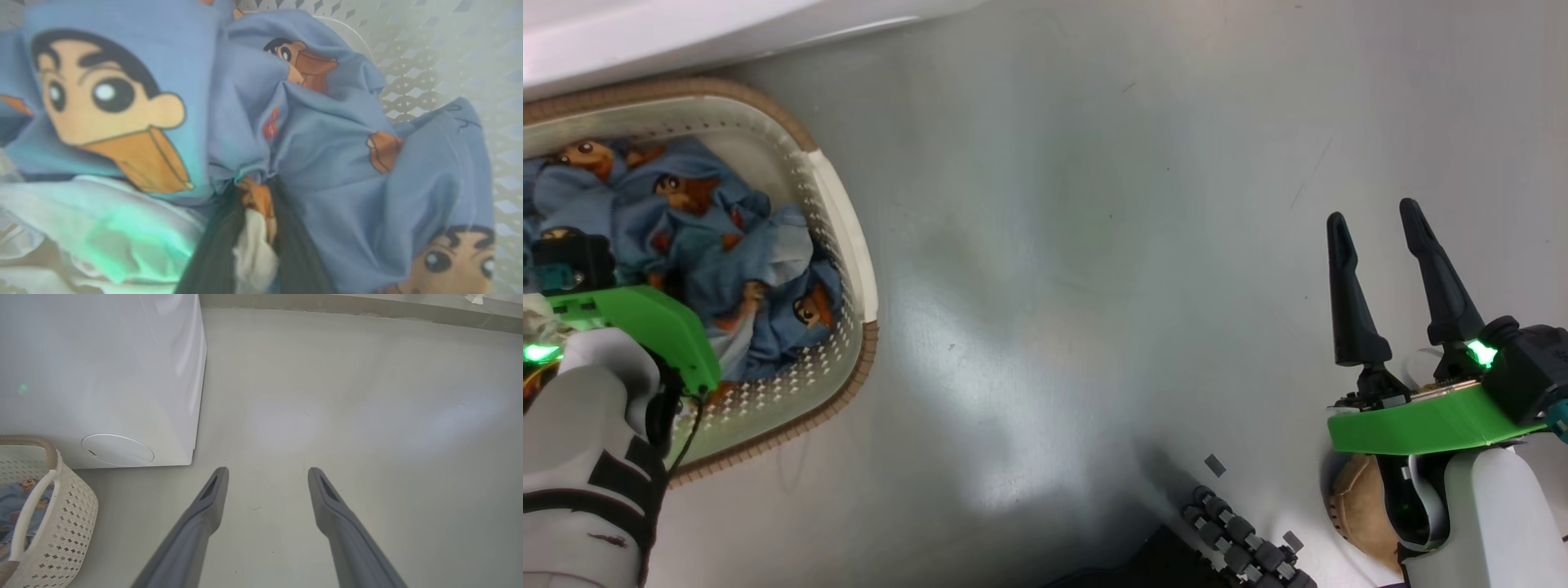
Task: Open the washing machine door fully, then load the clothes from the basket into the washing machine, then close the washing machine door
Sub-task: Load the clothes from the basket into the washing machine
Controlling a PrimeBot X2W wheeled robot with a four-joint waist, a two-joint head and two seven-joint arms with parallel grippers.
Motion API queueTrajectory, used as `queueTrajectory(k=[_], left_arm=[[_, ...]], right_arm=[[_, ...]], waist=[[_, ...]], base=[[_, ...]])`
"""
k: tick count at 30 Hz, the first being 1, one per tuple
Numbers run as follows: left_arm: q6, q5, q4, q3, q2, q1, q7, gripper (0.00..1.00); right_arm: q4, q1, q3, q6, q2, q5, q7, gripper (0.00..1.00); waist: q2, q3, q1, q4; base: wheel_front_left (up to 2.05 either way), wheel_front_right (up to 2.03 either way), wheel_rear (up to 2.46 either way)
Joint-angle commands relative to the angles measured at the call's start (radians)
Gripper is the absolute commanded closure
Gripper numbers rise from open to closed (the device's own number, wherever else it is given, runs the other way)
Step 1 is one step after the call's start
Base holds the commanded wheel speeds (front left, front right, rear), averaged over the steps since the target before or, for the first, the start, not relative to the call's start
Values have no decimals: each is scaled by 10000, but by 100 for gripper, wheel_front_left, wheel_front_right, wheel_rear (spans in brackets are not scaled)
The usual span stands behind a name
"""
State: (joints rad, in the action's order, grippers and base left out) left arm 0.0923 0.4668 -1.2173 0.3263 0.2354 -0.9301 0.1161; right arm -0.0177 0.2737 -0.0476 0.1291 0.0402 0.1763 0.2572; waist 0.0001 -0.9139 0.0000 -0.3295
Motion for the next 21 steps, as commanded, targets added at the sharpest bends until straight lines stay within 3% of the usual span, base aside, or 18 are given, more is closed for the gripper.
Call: queueTrajectory(k=[1, 6, 13, 21], left_arm=[[-21, -49, -76, -90, 191, 116, 87, 100], [-94, 57, -224, -112, -136, 97, 673, 100], [137, 375, -205, -261, -407, 762, 1304, 100], [216, 631, 635, -611, -801, 1984, 1449, 100]], right_arm=[[-208, -133, 86, 16, 101, -85, 46, 0], [-146, -111, -72, 16, 101, -179, 46, 0], [35, -64, -58, 16, 101, -306, 46, 0], [314, -303, -120, 16, 155, -411, 46, 0]], waist=[[-1, 19, 0, 44], [-1, 383, 0, 365], [-1, 1395, 0, 892], [-1, 2879, 0, 1474]], base=[[0, 0, 0], [0, 0, 0], [0, 0, 0], [0, 0, 0]])
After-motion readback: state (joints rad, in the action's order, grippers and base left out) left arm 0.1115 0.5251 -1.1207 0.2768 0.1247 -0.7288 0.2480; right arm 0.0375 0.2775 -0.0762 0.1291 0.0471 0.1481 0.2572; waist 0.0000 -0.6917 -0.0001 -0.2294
